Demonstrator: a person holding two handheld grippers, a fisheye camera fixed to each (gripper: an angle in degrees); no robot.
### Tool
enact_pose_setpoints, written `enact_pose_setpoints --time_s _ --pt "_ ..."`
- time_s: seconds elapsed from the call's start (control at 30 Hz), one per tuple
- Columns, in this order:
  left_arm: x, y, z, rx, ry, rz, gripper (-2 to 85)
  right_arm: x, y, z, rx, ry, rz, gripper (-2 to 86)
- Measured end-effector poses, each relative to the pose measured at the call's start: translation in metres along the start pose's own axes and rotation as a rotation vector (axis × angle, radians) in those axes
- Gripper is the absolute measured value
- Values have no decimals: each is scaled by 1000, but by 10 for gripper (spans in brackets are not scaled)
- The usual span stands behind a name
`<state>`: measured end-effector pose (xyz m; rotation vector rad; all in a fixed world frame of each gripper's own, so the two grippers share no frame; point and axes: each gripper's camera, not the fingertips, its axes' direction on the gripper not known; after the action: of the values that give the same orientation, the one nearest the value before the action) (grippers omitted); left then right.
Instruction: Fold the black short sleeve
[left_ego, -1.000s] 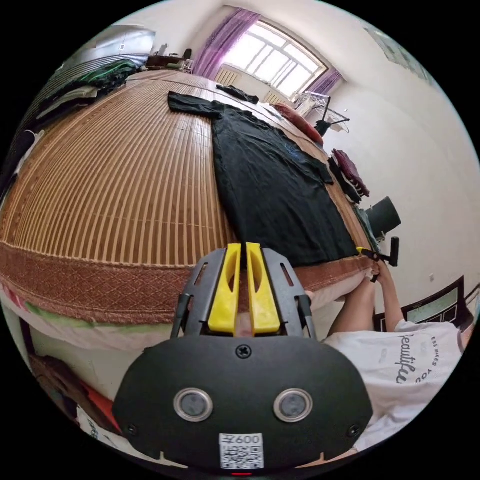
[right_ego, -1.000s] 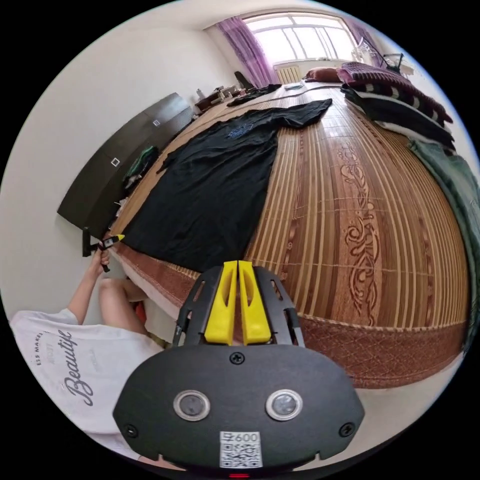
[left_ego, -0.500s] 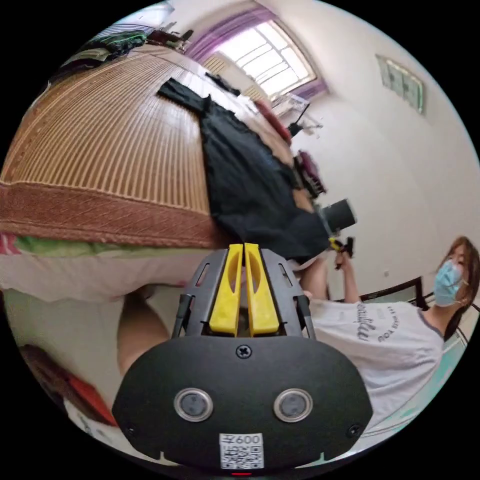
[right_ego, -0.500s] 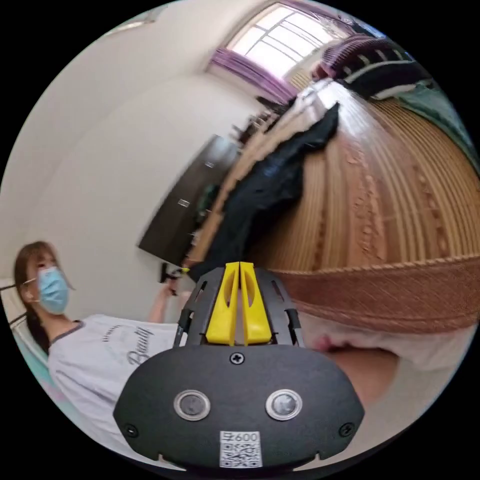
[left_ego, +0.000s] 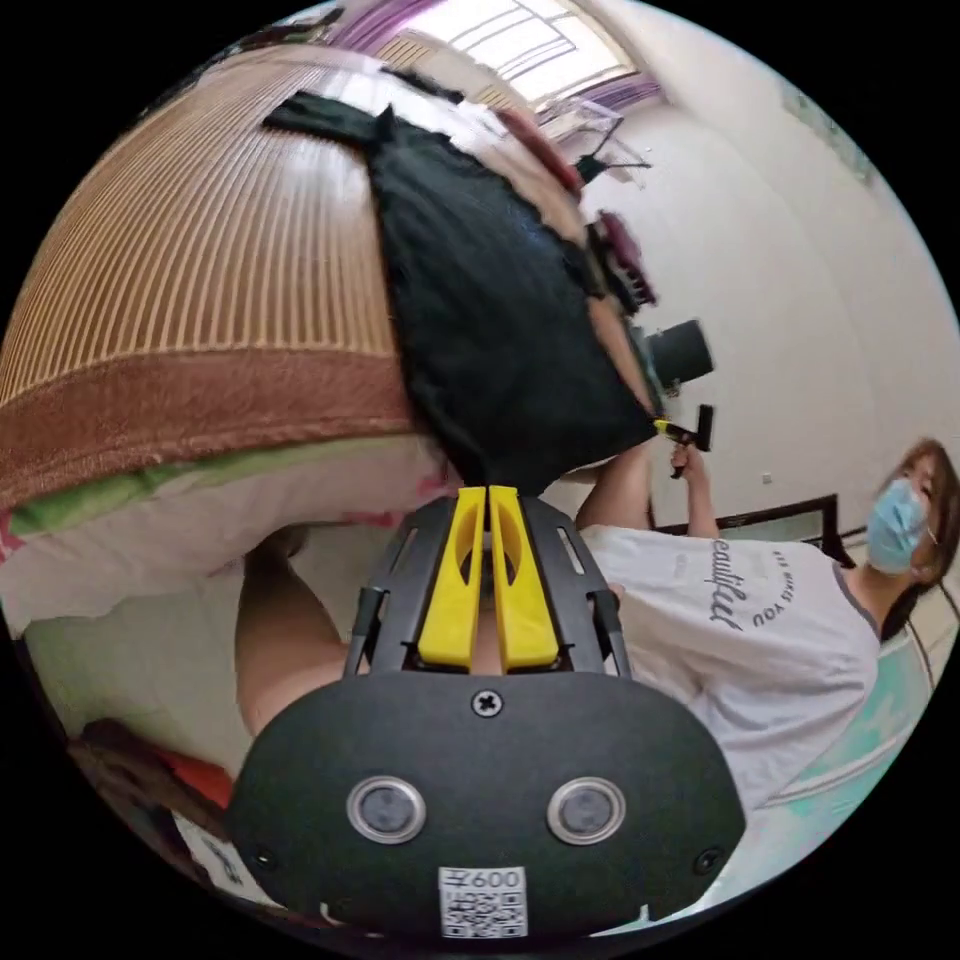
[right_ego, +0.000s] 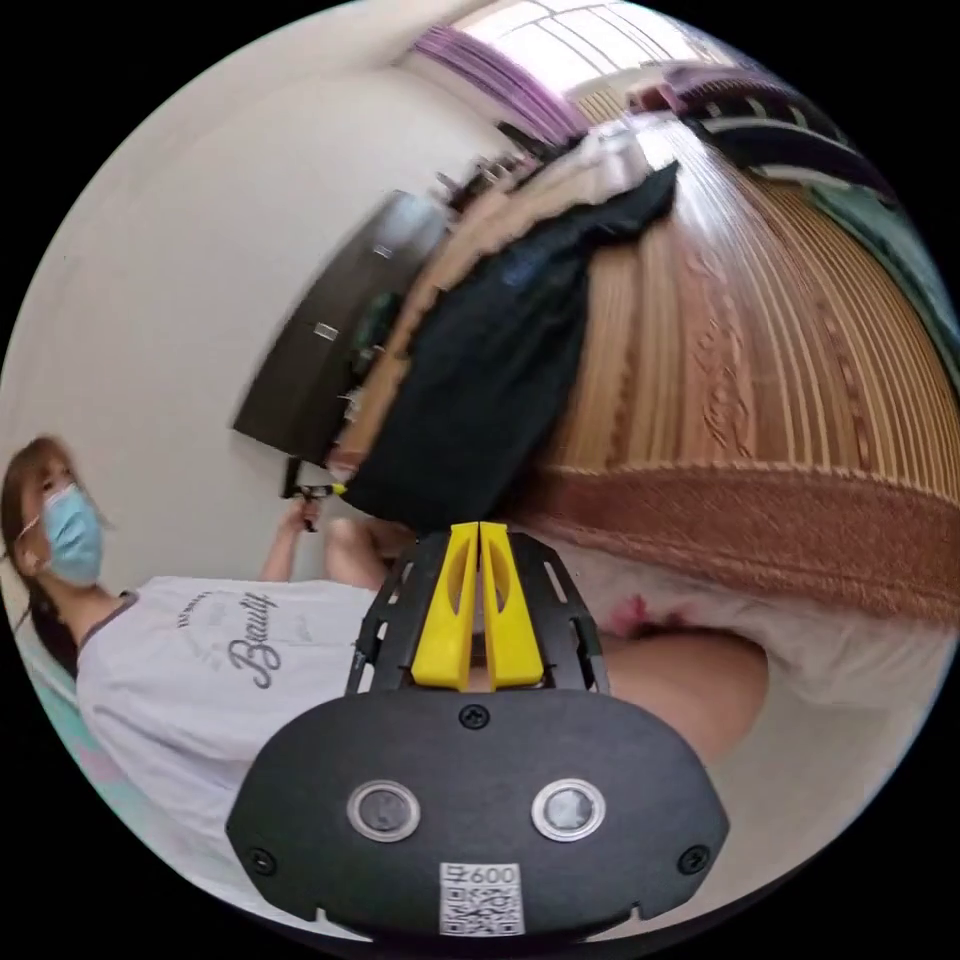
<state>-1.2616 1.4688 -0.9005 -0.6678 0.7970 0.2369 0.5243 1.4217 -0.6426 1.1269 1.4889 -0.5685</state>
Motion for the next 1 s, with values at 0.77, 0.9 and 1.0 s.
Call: enact_pose_setpoints --time_s 0.77,0.9,1.0 --pt "80 3 25 214 -473 -89 6 -40 139 24 18 565 -14 -4" --pt "106 -68 39 404 -686 21 3 -23 106 53 158 592 -10 -8" --pt "115 -150 75 393 -846 75 2 -8 71 92 172 661 -62 -8"
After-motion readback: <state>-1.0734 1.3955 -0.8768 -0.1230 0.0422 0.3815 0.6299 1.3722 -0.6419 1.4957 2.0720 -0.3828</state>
